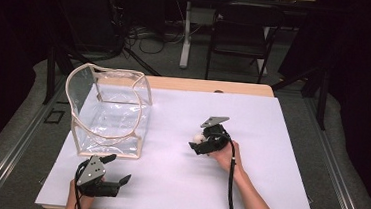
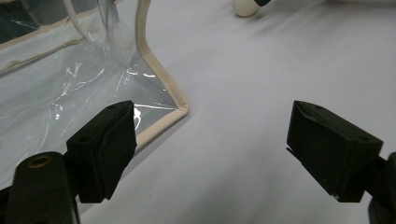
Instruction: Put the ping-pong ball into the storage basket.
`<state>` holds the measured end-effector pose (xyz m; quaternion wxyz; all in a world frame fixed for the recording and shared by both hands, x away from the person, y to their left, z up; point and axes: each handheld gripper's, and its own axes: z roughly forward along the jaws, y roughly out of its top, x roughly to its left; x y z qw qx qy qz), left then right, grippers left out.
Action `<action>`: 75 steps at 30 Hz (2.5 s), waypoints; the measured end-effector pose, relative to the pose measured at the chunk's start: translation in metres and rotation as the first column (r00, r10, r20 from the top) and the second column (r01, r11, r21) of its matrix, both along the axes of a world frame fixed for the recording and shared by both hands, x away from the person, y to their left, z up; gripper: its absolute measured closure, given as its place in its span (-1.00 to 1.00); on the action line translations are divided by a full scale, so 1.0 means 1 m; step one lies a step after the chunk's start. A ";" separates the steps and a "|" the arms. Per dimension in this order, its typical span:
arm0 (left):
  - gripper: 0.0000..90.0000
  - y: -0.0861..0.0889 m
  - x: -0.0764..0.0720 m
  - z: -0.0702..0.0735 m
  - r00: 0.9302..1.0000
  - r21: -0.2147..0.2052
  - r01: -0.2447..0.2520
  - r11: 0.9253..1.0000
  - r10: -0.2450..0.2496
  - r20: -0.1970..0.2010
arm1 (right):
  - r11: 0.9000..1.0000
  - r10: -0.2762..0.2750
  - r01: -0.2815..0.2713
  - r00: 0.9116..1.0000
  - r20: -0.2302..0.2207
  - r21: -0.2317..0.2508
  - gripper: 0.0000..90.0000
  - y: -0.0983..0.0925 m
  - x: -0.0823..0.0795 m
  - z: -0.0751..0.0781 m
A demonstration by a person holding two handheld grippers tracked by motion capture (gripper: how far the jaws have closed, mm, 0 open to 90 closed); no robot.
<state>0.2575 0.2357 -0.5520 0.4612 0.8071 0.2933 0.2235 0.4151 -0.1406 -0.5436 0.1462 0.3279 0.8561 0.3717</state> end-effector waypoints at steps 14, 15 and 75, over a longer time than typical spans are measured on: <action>-0.64 0.000 0.000 0.000 1.000 0.001 0.003 1.000 -0.003 -0.003 | 0.998 -0.017 0.016 0.999 -0.027 -0.065 -0.17 0.004 0.002 -0.005; -0.64 0.000 0.000 0.000 1.000 0.004 0.005 1.000 -0.005 -0.003 | 0.998 -0.021 0.020 0.999 -0.025 -0.059 -0.14 0.005 0.002 -0.006; -0.64 -0.002 0.000 -0.001 1.000 0.008 0.016 1.000 -0.016 -0.007 | 0.998 -0.032 0.036 0.996 0.085 -0.048 0.12 -0.003 -0.018 0.045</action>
